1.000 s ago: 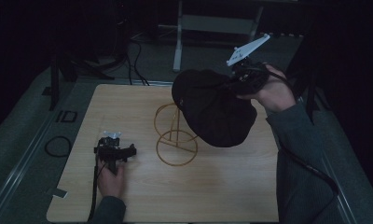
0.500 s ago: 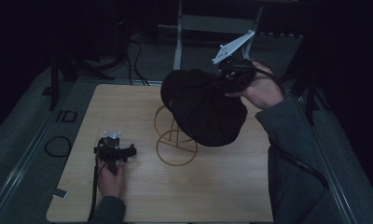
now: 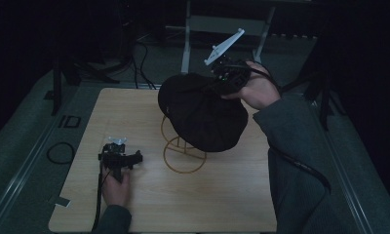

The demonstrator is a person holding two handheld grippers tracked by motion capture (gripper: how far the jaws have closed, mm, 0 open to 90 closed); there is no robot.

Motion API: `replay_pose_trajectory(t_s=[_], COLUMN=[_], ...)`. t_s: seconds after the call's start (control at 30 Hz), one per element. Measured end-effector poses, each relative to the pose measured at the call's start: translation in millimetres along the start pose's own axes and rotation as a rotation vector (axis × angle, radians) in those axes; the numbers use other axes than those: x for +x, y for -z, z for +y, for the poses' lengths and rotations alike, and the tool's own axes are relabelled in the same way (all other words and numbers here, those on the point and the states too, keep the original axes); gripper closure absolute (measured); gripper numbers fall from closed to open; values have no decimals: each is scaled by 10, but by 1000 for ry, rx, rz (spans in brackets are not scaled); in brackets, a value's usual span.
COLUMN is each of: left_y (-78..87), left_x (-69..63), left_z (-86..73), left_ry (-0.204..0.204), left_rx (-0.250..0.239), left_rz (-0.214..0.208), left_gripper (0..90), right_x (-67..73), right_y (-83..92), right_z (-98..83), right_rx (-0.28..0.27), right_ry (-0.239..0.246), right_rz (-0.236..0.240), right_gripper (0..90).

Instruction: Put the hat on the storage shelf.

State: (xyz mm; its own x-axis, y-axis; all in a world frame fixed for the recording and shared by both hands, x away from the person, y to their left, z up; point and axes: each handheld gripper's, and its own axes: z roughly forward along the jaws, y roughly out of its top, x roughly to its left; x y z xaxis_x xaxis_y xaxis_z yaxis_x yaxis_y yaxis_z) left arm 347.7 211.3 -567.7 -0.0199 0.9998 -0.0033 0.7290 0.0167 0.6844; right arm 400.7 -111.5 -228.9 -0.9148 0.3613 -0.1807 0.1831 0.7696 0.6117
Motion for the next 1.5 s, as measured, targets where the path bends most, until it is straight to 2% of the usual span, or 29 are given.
replay_pose_trajectory(t_s=[0.43, 0.6, 1.03, 1.2, 1.33, 1.37, 1.43, 1.5], left_y=[-1, -1, 1, 1, 1, 1, 1, 1], left_x=[0, -1, 2, 2, 2, 2, 1, 1], left_z=[0, -1, 0, 0, 0, 0, 0, 0], left_ry=[1, 1, -3, -3, -3, -3, -1, -1], left_rx=[-1, -2, 2, 1, 1, 1, 1, 1], left_rz=[0, 1, 0, 0, 0, 0, 0, 0], left_gripper=[12, 12, 12, 12, 12, 12, 12, 12], right_x=[-28, 12, 48, 85, 94, 94, 96, 101], right_y=[-223, -316, -684, -789, -866, -866, -890, -897], right_z=[104, 171, 217, 222, 198, 198, 185, 191], right_rx=[21, 36, 80, 81, 107, 107, 92, 84], right_ry=[-14, 4, -12, -18, -32, -32, -53, -57], right_rz=[30, 40, 33, 35, 24, 24, 24, 33], right_gripper=[842, 838, 811, 735, 609, 609, 517, 479])
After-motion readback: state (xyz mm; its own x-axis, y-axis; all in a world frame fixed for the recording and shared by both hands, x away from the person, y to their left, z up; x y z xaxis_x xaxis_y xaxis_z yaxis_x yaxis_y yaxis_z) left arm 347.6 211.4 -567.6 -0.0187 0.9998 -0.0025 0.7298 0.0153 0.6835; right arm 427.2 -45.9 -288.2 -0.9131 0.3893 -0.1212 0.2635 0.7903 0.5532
